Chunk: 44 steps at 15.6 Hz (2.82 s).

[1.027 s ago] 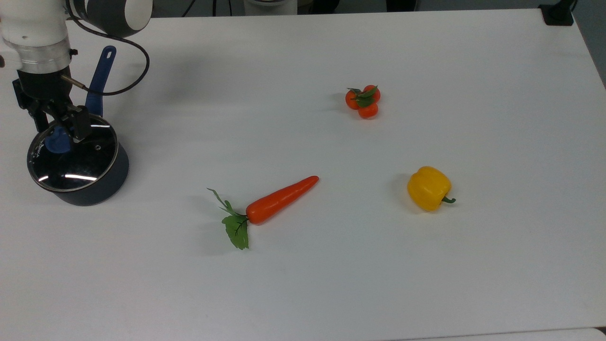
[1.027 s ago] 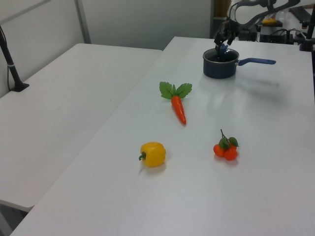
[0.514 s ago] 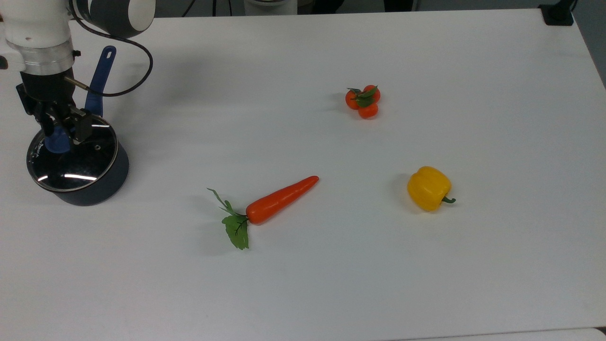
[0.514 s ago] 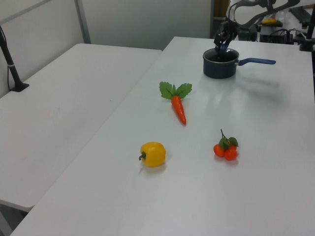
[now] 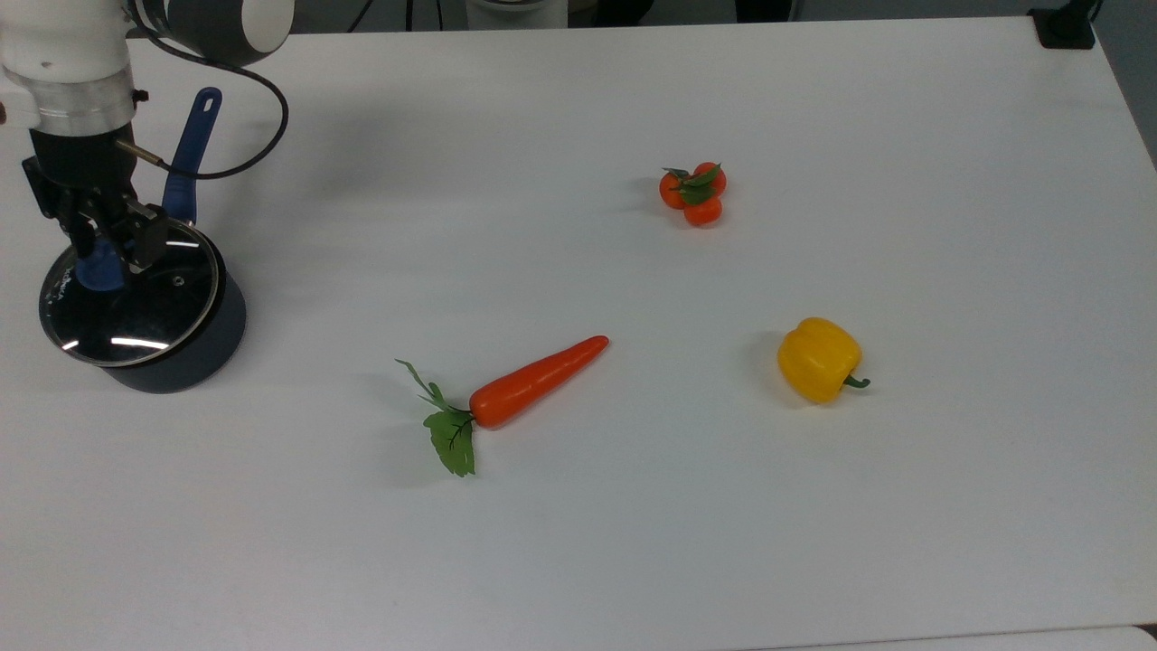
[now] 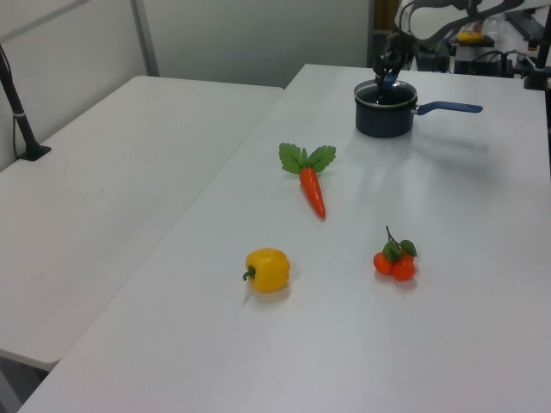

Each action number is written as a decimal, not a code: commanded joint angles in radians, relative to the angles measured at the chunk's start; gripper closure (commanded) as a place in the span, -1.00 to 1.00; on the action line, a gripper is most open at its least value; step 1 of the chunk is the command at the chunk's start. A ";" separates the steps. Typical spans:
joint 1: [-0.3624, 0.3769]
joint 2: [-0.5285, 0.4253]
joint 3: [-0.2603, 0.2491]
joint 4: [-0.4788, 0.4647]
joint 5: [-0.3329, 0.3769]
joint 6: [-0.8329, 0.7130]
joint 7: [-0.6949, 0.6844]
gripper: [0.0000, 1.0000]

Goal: Open lid

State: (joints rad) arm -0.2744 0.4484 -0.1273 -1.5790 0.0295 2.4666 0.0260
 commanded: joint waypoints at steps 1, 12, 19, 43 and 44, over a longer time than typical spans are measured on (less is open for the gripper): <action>0.007 -0.103 0.011 -0.068 0.010 0.008 0.011 0.18; 0.158 -0.332 0.122 -0.341 0.001 -0.187 0.011 0.18; 0.293 -0.300 0.143 -0.406 0.000 -0.149 0.008 0.18; 0.350 -0.171 0.141 -0.378 -0.051 -0.038 0.012 -1.00; 0.350 -0.175 0.141 -0.363 -0.051 -0.078 0.023 -1.00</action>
State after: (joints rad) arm 0.0593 0.2987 0.0238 -1.9678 -0.0096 2.4802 0.0274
